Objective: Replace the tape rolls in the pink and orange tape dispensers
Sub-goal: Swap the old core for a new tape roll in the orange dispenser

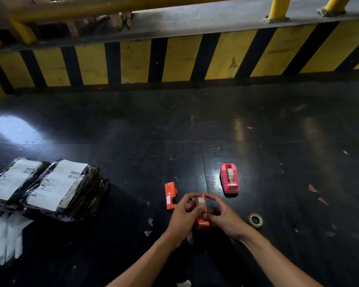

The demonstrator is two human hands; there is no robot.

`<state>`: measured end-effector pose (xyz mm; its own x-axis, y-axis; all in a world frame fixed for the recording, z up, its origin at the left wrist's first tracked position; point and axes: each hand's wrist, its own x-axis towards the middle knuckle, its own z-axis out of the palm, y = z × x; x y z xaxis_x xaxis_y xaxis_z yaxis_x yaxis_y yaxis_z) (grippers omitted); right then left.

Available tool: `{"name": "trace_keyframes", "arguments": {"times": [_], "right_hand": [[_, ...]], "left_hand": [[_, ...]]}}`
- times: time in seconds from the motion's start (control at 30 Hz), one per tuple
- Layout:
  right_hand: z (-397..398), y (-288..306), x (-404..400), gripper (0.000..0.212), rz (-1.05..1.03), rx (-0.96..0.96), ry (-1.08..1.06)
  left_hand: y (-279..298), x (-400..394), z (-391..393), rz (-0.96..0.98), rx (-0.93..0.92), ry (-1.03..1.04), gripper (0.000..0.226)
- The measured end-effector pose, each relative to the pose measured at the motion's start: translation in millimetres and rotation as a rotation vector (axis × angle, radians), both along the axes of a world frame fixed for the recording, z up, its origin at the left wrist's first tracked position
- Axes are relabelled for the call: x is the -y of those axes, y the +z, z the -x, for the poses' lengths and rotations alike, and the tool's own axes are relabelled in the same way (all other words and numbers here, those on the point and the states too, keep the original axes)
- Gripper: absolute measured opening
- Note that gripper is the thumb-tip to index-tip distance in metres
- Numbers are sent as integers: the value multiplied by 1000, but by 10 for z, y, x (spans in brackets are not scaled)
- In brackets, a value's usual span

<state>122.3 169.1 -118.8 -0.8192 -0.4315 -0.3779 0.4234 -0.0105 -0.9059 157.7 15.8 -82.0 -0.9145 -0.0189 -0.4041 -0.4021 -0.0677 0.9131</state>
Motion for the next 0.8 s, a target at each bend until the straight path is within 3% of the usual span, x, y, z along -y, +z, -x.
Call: {"name": "trace_keyframes", "arguments": {"times": [0.17,0.33,0.4,0.53,0.67,0.73,0.8], "right_hand": [[4,-80,-31,66,61,92,-47],[27,-38,-115,61,105,111,-90],[51,17,-145,60,109,114,-95],[100,98,-178,61,101,106,-86],[96,123,-183,67,94,100,-88],[77,124,-184,68,95,104,-90],[65,130,-177,66,94,104,-88]], "left_hand": [[-78,60,88,177,-81,-111,41],[-261,283,325,770,-294,15,42],[-266,371,444,909,-207,34,47],[-304,494,676,982,110,-98,50],[-416,600,744,1018,166,-178,28],[-357,588,689,1010,153,-194,33],[-329,577,640,920,185,-178,51]]}}
